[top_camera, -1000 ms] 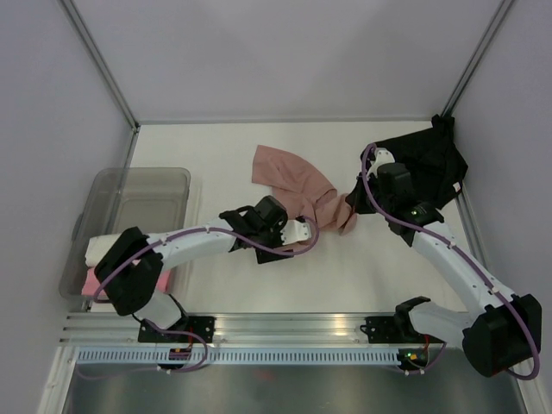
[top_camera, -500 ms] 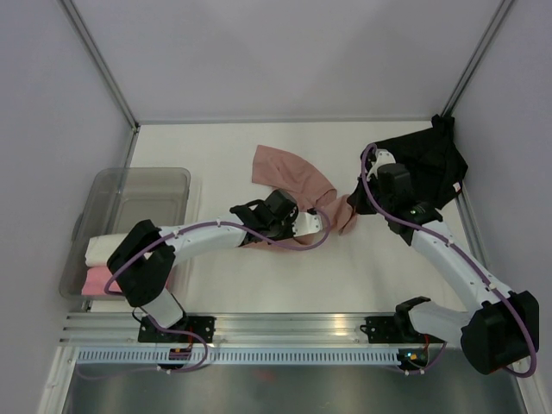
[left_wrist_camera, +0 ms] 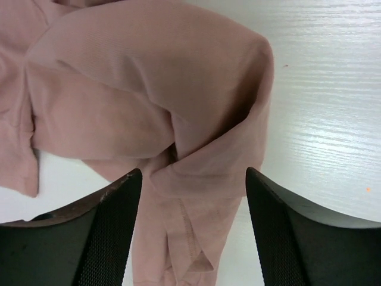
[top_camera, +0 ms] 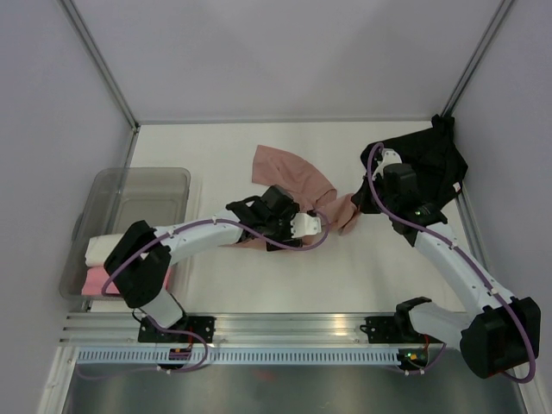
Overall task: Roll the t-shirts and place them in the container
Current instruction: Flatten the tshirt
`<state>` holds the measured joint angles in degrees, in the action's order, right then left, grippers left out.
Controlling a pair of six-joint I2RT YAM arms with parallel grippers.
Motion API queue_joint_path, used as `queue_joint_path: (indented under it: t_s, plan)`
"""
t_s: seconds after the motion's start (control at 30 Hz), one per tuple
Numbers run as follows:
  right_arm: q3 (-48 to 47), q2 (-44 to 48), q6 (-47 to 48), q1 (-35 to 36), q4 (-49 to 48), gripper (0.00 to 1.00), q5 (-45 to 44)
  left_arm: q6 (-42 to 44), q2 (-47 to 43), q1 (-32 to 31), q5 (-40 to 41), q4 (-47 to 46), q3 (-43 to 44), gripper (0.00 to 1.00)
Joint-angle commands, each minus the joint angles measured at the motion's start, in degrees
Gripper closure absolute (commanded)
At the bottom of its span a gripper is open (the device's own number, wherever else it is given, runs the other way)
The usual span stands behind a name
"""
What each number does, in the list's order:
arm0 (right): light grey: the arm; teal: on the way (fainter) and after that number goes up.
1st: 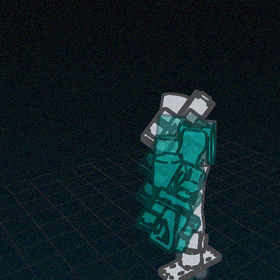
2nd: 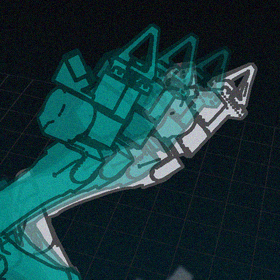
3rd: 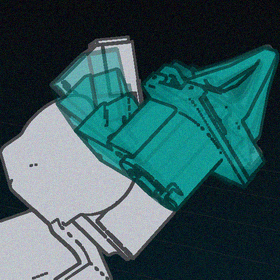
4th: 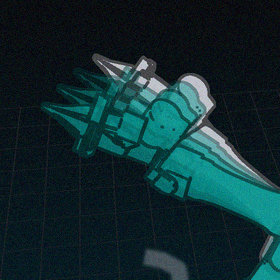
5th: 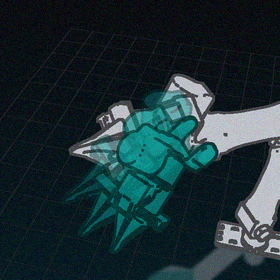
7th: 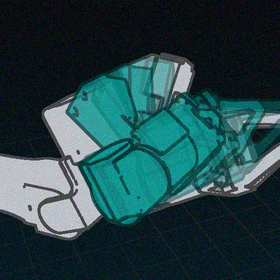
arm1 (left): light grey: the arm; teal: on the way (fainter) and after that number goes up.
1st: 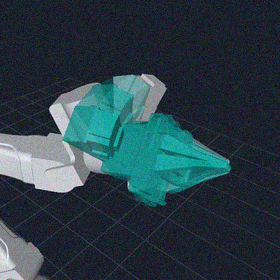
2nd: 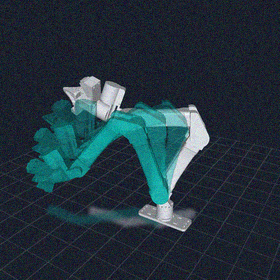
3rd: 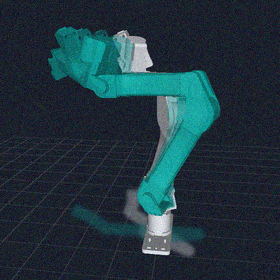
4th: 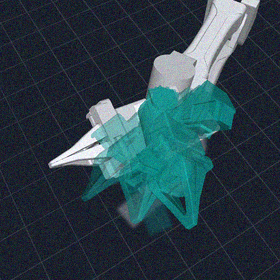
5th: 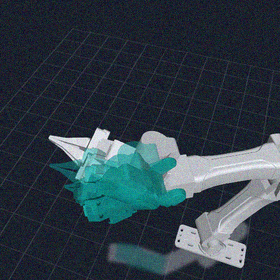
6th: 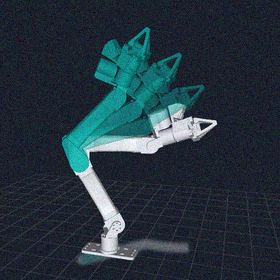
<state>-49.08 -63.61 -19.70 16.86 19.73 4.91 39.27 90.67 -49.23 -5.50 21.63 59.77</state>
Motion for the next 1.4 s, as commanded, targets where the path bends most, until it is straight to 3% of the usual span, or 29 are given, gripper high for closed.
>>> queue_joint_path:
  t_s: [0.0,0.2,0.5,0.6,0.63,0.7,0.73,1.0,1.17,1.37]
  plan:
    - [0.56,-0.02,-0.69,-0.16,-2.15,1.0,1.24,4.85,2.4,0.01,-6.62,2.62,4.12,0.24]
    - [1.27,-0.19,-0.69,-0.16,-2.41,1.0,1.42,7.93,6.35,0.01,-12.69,5.88,7.29,0.25]
    - [1.27,0.33,0.02,-0.16,-2.23,1.0,0.81,9.43,9.87,0.01,-13.23,11.94,9.23,0.42]
    - [1.18,0.16,0.02,-0.08,-2.06,1.0,0.63,9.43,9.96,0.01,-12.43,13.08,9.58,0.57]
    - [1.09,0.24,0.1,-0.16,-1.62,1.0,0.11,9.16,9.61,0.01,-12.35,13.26,9.58,0.74]
    - [0.83,0.42,0.19,-0.16,-1.18,1.0,-0.6,8.46,8.82,0.01,-11.65,13.35,9.67,0.95]
    - [0.74,0.68,0.19,-0.25,-0.66,1.0,-1.3,7.76,7.77,0.01,-11.12,13.35,9.67,0.97]
    - [-0.49,2.35,0.72,-1.04,1.71,1.0,-2.53,0.05,1.36,1.24,-7.43,8.62,7.21,0.98]
    - [-3.47,6.29,0.98,-1.92,5.14,1.0,-4.55,-9.98,-7.32,6.86,-6.72,8.25,11.59,0.98]
    - [-10.85,11.75,2.3,-2.45,10.77,1.0,-10.27,-15.44,-14.9,15.82,-10.94,10.98,16.95,0.98]
